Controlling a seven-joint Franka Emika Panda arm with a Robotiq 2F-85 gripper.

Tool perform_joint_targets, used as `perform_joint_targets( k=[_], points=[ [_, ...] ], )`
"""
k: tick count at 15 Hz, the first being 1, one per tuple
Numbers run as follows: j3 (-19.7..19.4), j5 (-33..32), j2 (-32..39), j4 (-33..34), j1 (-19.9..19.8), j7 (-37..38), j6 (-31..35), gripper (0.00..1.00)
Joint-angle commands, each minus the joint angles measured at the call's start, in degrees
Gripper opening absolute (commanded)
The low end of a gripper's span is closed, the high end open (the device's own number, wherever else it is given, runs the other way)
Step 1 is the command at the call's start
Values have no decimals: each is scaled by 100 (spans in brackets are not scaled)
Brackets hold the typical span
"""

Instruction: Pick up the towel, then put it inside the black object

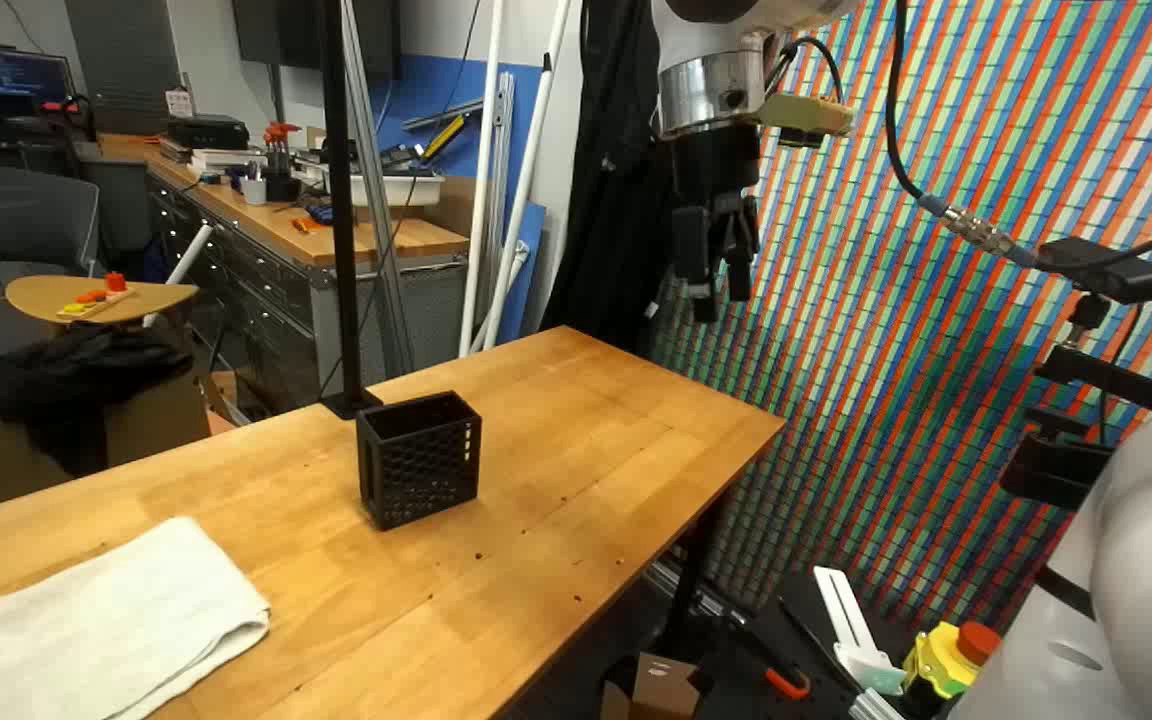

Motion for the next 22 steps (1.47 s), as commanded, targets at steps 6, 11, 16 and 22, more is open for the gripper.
perform_joint_targets(
  k=[6, 11, 16, 22],
  points=[
    [-22, -5, -9, 59, 25, 8, -10, 100],
    [-22, -5, -9, 59, 25, 8, -10, 100],
    [145, -37, 210, 84, 171, 88, 266, 100],
    [600, -21, 641, 193, 502, 494, 1368, 100]
  ],
)
